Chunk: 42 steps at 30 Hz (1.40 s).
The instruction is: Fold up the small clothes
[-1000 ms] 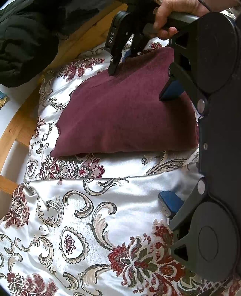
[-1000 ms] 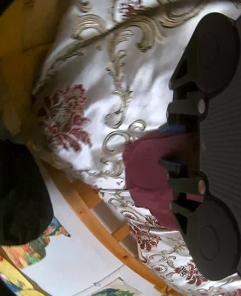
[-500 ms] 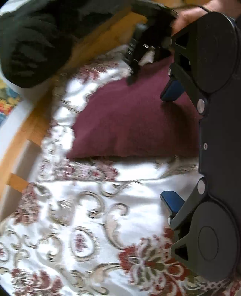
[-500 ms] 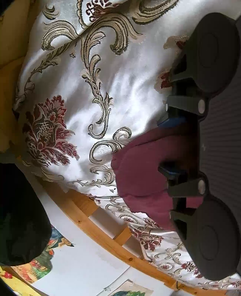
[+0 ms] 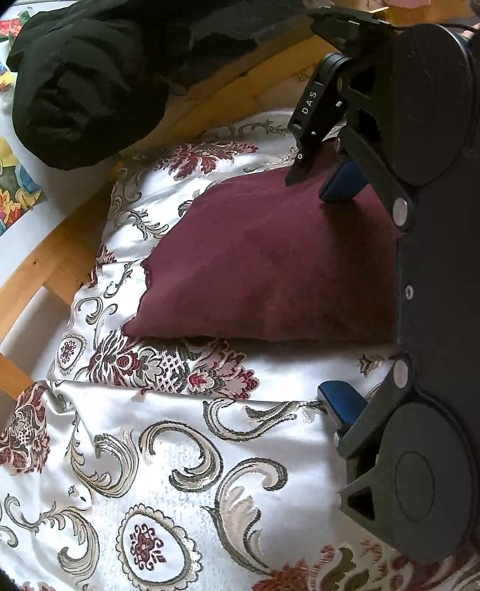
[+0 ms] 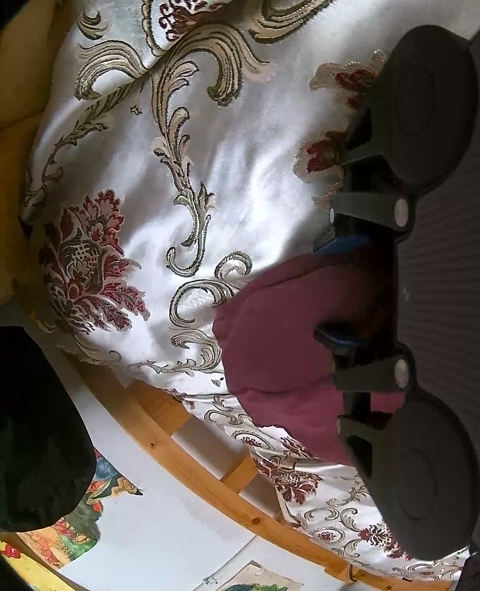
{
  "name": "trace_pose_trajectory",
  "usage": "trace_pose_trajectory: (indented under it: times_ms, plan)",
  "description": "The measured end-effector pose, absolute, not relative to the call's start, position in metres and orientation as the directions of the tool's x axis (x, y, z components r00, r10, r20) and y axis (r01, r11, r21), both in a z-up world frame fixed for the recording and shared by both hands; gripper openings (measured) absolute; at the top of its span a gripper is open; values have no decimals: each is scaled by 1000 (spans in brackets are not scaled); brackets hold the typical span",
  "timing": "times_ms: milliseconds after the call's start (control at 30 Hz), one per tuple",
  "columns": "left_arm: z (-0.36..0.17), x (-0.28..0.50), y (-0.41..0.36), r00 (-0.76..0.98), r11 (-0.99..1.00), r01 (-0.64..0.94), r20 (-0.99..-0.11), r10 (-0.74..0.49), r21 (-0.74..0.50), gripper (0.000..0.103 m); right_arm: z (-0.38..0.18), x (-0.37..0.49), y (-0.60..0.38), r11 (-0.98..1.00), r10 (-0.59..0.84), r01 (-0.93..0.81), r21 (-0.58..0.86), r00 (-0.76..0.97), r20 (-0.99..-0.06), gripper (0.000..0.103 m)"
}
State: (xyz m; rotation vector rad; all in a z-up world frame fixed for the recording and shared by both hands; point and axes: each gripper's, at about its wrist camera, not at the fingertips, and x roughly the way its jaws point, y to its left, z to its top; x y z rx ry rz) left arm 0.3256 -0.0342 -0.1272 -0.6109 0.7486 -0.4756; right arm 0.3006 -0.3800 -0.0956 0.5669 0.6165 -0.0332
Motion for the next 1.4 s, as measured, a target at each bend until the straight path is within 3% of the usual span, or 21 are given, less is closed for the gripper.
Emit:
trace_pose_trajectory:
  times_ms: [67, 100, 167, 233, 433, 733, 933, 1033, 1167, 1333, 1400]
  plan:
    - [-127, 327, -35, 635, 717, 195, -471, -612, -669, 88, -93, 299, -376, 860, 135, 177, 479, 827, -547, 31]
    - [-126, 327, -35, 628, 706, 207, -461, -627, -677, 76, -91, 298, -373, 869, 128, 171, 465, 829, -544, 27]
    - [-123, 327, -36, 625, 708, 215, -462, -629, -673, 69, -86, 295, -364, 893, 104, 155, 422, 841, -530, 23]
    - [-118, 325, -38, 636, 728, 230, -467, -615, -645, 50, -79, 291, -357, 910, 90, 135, 391, 858, -505, 20]
    - [-87, 308, -42, 738, 819, 300, -425, -524, -490, 41, -59, 278, -328, 952, 96, 41, 304, 901, -423, 16]
    - [-57, 280, -24, 895, 920, 249, -292, -338, -301, 41, -44, 289, -273, 979, 178, -135, 151, 929, -325, 15]
    - [-83, 299, -6, 859, 917, 110, -428, -282, -384, 42, -71, 311, -259, 983, 182, -149, 110, 887, -424, 15]
    - [-89, 301, 3, 847, 894, 70, -447, -287, -443, 45, -75, 313, -271, 980, 174, -110, 166, 877, -448, 17]
    - [-91, 299, 4, 837, 895, 41, -473, -274, -444, 57, -79, 310, -284, 978, 139, -49, 201, 876, -461, 40]
    - [-86, 294, 6, 826, 906, 7, -509, -244, -423, 88, -74, 296, -287, 977, 118, -20, 212, 879, -462, 60]
    - [-79, 287, 5, 832, 914, 21, -500, -240, -405, 92, -67, 288, -285, 976, 120, -23, 217, 887, -447, 71]
